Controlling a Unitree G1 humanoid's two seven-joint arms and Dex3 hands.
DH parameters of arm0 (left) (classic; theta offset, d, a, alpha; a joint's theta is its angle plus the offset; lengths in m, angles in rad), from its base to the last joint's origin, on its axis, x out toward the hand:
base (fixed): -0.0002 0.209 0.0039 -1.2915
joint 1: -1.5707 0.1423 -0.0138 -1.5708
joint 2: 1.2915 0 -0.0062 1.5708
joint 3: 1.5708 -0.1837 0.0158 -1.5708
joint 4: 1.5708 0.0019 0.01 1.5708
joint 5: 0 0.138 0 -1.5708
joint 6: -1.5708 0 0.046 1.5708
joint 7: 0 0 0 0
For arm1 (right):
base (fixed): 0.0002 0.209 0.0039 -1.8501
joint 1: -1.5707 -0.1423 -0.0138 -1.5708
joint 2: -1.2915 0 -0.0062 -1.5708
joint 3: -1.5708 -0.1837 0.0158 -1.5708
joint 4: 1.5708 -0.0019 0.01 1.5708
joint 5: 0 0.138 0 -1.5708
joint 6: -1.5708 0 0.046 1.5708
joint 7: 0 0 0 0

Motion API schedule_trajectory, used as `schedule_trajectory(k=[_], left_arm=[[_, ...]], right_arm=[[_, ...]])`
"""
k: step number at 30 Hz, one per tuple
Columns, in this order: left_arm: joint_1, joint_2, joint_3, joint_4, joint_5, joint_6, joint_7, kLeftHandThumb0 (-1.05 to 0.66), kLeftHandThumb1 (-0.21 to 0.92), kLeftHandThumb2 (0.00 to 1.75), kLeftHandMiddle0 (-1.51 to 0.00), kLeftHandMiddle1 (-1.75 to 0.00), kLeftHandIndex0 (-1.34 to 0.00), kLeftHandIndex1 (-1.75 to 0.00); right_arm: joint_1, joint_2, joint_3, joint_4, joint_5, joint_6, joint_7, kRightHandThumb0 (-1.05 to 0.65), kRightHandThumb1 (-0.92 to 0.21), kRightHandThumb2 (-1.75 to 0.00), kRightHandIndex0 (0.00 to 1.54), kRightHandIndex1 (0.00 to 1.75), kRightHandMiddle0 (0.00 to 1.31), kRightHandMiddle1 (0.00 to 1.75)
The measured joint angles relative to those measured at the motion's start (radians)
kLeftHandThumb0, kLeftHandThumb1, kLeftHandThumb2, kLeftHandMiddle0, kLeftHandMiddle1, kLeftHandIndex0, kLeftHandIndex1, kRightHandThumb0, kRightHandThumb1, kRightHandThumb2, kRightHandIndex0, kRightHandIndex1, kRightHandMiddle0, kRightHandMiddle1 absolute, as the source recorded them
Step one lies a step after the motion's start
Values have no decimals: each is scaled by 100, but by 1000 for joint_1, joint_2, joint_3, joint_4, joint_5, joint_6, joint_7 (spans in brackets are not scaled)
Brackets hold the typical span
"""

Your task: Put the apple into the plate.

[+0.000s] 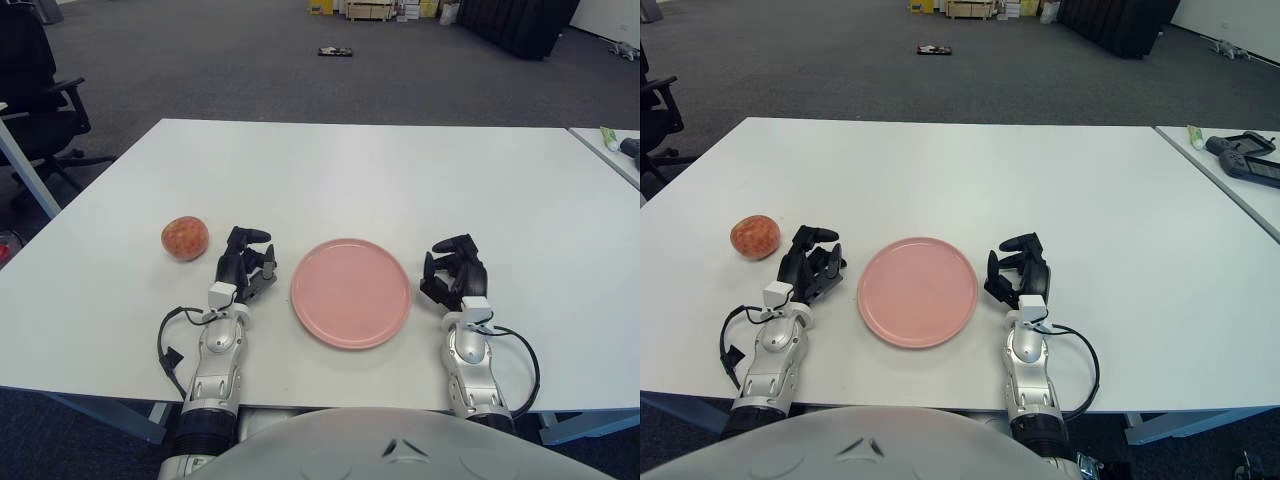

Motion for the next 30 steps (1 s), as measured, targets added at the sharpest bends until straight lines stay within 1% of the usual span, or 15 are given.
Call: schedule_trajectory(k=[12,18,27,29,30], left_arm=[[1,-3,1,-1,-2,-2,0,-38,68,86,-61,-169,-34,-175],[2,-4,3,1,-5,-8,0,-38,69,84,-60,-169,-33,-175],[3,-4,7,4,-10,-35,-2,-39,66,89,-59,-171,-35,-175],[4,-5,7,4,-4,-45,2,-39,65,89,-59,-171,-36,-175],[5,-6,6,4,17,-56,20,-39,65,89,-60,-172,-36,-175]], right_arm=[[7,-1,2,-7,0,2,9,-40,-59,-98,98,175,40,175],[8,-2,3,-8,0,2,18,-40,-58,-99,98,175,41,175],[8,-2,2,-9,2,2,28,-40,-58,-99,96,175,41,175],[8,-1,2,-9,3,2,30,-40,-58,-99,96,175,41,175],[8,-1,2,-9,3,2,30,-40,-58,-99,96,175,41,175]])
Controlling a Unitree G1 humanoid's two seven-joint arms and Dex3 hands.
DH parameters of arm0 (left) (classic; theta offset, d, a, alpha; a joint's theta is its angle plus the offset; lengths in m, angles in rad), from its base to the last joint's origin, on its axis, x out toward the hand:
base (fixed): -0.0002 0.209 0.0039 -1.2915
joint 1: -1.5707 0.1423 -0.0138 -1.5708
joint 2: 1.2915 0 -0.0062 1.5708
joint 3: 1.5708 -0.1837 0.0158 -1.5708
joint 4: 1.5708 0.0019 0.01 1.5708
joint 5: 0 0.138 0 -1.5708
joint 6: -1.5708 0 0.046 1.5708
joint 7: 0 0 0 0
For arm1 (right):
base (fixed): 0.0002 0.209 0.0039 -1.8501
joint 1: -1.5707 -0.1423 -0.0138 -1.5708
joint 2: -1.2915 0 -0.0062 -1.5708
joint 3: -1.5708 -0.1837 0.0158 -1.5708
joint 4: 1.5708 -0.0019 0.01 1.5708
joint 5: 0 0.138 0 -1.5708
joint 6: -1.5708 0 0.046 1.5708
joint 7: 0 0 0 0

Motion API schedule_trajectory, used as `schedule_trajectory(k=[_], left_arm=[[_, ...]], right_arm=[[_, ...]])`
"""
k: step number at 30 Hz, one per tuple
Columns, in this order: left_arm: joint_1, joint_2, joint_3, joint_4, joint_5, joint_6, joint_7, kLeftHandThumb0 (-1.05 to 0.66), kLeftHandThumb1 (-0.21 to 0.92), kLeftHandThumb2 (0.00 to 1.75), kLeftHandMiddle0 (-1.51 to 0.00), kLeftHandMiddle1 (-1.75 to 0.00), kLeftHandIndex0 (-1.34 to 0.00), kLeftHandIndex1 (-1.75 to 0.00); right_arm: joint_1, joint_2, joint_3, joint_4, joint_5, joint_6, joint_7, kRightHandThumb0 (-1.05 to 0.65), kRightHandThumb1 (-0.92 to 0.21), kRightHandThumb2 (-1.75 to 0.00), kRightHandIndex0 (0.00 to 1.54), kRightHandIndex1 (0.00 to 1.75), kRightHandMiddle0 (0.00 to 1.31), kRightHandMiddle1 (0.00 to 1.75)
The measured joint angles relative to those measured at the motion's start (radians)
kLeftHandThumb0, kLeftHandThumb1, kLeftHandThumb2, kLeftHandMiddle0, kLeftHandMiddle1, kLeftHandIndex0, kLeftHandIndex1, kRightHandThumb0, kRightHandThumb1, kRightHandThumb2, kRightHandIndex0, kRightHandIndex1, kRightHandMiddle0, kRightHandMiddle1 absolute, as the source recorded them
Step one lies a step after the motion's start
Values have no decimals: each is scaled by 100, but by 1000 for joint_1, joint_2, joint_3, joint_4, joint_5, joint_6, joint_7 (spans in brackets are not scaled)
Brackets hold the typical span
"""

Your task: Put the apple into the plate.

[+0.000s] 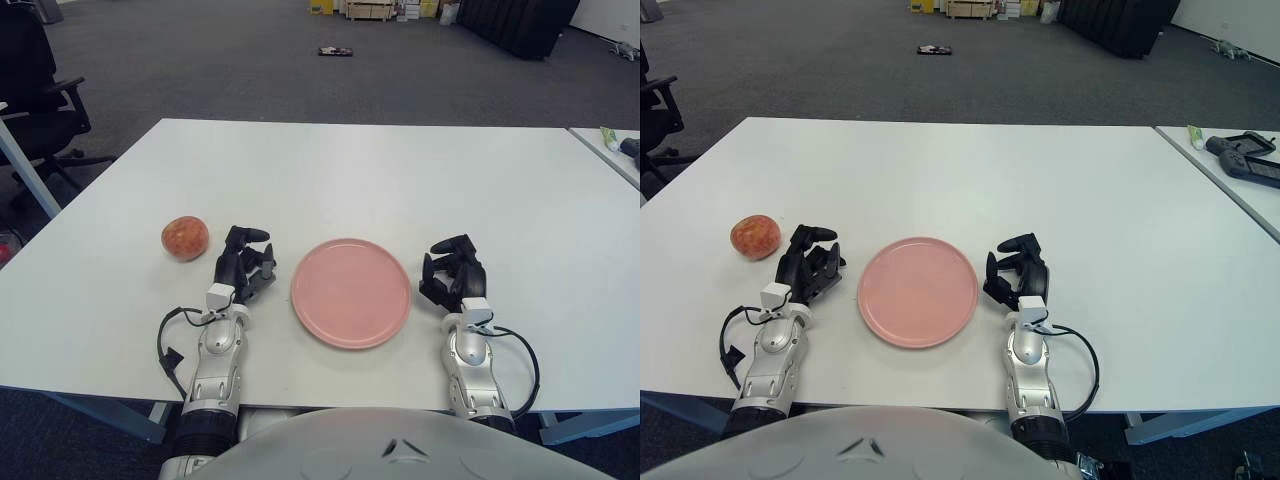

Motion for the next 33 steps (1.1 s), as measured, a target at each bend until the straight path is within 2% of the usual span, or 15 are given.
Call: schedule_trajectory(k=[6,12,18,23,27,29,30,32,33], left_arm=[[6,1,-10,-2,241,-91,217,-38,67,87,-63,-174,-34,-175],[-1,58,-30,17,492,-133,449,-38,71,82,-57,-175,-32,-175],[-32,153,-47,65,708,-143,702,-38,71,82,-47,-175,-32,-175],[-63,202,-67,90,851,-112,904,-38,71,82,-40,-168,-32,-175],[-100,229,-80,77,929,-60,1003,-36,86,62,-23,-148,-23,-175],[-125,241,-81,66,942,-38,1023,-57,89,74,-10,-135,-9,-163],[-138,247,-79,67,943,-29,1032,-64,90,75,-8,-122,-8,-153],[-171,263,-75,98,935,-19,1054,-82,91,74,-3,-83,-3,-123],[-187,271,-69,127,925,-14,1061,-85,91,74,-3,-75,-2,-118]], right_arm=[[1,0,0,-4,1,0,0,-40,-59,-98,97,175,41,175],[1,0,0,-4,0,0,0,-41,-58,-100,98,175,41,175],[1,0,-1,-4,1,1,0,-41,-58,-100,97,175,41,175],[2,1,-1,-3,1,2,0,-40,-59,-98,95,175,41,175],[0,2,-2,-1,0,8,-3,-40,-59,-98,95,175,40,175],[0,2,-2,0,0,8,-6,-40,-59,-98,95,175,40,175],[-1,2,-2,0,-1,8,-9,-40,-59,-97,95,175,40,175],[-2,3,-2,1,-2,9,-11,-40,-59,-97,95,175,40,175],[-4,4,-1,2,-2,9,-11,-40,-59,-97,95,175,40,175]])
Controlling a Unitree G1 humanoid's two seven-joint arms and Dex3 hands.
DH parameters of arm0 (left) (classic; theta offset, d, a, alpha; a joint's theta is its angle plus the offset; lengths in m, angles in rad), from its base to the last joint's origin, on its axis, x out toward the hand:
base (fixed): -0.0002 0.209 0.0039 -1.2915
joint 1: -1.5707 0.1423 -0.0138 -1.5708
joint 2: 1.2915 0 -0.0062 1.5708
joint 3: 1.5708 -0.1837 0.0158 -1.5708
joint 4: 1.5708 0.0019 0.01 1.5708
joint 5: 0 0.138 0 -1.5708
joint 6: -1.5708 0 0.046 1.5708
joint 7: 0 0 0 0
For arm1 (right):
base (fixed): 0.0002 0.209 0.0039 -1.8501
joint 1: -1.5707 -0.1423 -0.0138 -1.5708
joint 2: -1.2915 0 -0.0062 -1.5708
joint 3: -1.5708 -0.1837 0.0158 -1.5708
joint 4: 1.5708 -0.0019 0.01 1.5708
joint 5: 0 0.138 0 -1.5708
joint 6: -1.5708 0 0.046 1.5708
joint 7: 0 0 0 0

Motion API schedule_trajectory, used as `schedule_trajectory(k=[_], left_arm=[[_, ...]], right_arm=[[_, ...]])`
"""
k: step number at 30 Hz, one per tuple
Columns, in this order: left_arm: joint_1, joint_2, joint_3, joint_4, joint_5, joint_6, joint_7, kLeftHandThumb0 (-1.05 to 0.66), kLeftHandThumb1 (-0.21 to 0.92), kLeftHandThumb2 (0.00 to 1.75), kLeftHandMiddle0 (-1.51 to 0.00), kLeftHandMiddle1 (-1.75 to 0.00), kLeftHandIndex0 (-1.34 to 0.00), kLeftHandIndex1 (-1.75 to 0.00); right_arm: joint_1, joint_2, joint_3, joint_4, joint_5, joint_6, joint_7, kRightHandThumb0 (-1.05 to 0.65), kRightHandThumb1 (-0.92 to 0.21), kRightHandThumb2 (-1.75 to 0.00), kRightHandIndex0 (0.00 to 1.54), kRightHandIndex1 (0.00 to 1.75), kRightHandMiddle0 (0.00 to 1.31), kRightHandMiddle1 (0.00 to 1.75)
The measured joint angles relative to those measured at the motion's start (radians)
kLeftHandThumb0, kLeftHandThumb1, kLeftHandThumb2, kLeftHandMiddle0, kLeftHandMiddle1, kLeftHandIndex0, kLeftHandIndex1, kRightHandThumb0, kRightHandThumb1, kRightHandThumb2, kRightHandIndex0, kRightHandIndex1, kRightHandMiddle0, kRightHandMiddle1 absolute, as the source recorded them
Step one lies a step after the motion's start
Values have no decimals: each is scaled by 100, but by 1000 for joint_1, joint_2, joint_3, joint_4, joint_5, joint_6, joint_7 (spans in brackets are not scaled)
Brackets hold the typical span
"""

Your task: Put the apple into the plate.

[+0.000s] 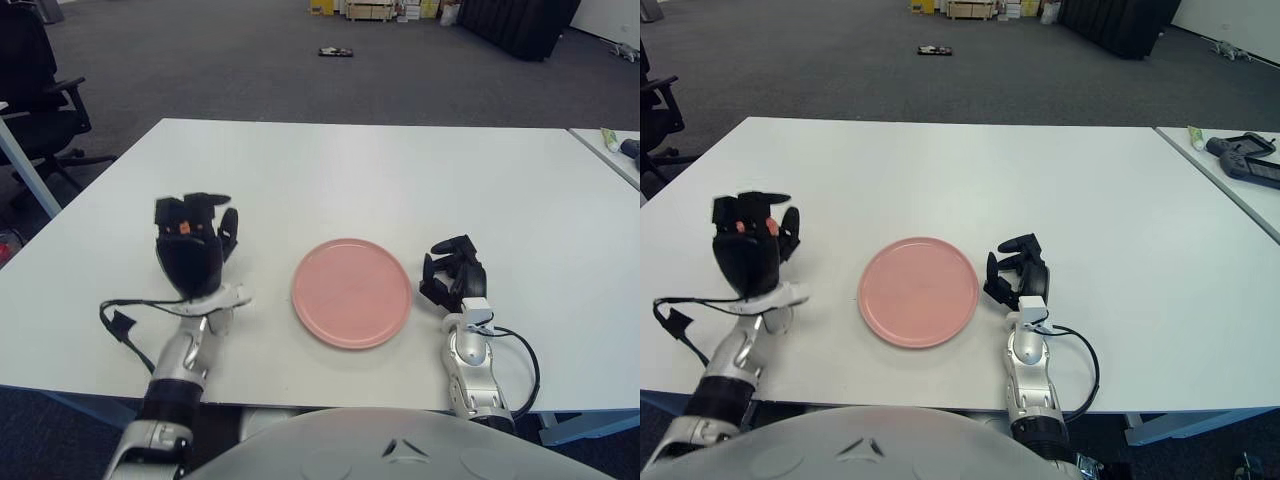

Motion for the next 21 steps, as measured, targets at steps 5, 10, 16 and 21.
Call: schedule_trajectory(k=[5,10,16,21], left_arm=[[-72,22,40,148,-74,99,-4,-102,92,59,0,-12,0,-53],[-73,15,51,130,-95,266,-69,-104,91,36,0,-2,0,-12],[-78,-3,36,75,-112,438,-202,-105,86,23,0,0,0,-1],[-112,5,9,88,-126,495,-291,-105,84,20,0,0,0,0]], right_arm=[[-3,-1,1,2,0,1,0,-40,-60,-97,95,175,40,175],[0,-4,-1,5,0,-3,0,-40,-60,-97,96,175,40,175],[-7,-6,0,13,0,-10,3,-40,-59,-98,97,175,40,175],[-10,-5,0,14,2,-10,4,-40,-59,-98,98,175,41,175]])
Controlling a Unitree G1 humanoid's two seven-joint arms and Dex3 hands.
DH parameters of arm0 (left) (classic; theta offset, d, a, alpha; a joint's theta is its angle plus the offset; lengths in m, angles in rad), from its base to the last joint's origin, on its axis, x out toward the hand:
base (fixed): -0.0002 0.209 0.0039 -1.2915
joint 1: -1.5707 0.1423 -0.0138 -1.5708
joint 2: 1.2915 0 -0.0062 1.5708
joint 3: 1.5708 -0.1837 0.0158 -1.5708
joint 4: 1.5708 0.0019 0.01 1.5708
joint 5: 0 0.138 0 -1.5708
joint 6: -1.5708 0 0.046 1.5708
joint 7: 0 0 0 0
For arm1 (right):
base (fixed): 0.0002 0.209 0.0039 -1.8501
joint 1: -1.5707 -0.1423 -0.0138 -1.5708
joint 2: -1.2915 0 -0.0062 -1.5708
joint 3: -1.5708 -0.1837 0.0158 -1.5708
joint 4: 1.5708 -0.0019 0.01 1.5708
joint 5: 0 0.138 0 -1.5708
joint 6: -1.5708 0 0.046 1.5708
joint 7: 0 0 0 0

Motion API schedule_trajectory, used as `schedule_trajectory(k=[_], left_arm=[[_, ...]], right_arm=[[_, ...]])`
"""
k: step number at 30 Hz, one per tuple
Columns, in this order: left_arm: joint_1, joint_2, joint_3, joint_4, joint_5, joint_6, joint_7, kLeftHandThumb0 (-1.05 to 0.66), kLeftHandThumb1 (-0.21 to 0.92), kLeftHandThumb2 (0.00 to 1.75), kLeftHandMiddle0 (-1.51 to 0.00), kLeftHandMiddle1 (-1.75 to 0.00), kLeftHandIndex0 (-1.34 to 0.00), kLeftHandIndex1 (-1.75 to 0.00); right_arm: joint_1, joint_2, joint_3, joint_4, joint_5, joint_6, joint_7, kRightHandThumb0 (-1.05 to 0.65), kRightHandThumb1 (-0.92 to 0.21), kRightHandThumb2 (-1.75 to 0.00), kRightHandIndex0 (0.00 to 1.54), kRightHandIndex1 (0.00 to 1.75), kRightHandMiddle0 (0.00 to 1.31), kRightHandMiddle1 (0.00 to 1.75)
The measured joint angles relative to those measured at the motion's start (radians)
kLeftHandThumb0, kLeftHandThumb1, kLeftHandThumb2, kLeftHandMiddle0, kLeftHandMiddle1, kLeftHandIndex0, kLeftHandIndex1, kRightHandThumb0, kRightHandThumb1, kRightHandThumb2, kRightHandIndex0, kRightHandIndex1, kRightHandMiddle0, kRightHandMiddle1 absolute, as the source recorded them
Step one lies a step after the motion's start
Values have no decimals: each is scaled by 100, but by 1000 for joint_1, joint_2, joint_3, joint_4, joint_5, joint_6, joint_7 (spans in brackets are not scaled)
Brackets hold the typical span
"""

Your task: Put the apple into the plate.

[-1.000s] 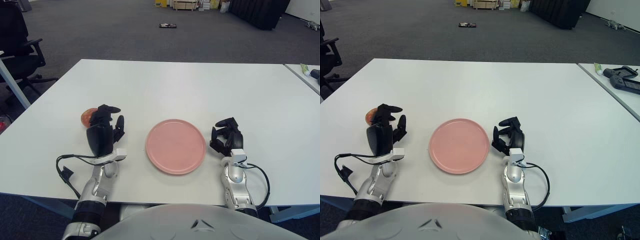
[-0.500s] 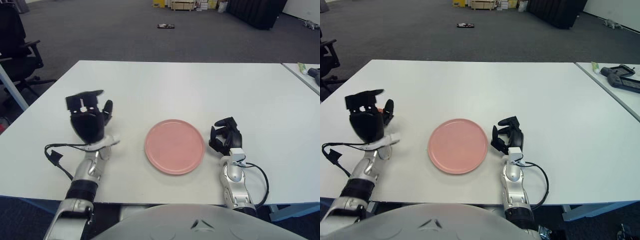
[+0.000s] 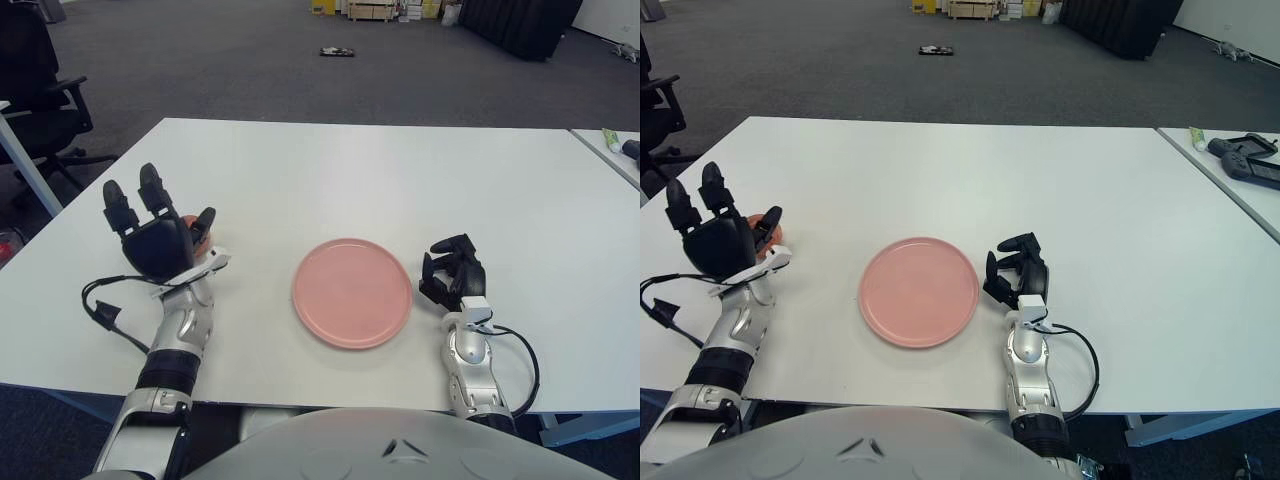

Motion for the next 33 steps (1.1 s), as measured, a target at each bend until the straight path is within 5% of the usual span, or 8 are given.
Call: schedule_trajectory(k=[18,33], left_arm=[[-95,128,-84,220,-94,-43,-251,-105,82,15,0,0,0,0],[-289,181,-167,580,-166,-220,-322,-105,84,13,0,0,0,0]], right_arm=[[-2,-1,-6,2,0,-3,2,-40,-59,-98,97,175,41,175],[-6,-2,-9,8,0,-4,5,-40,-58,-99,97,175,41,175]])
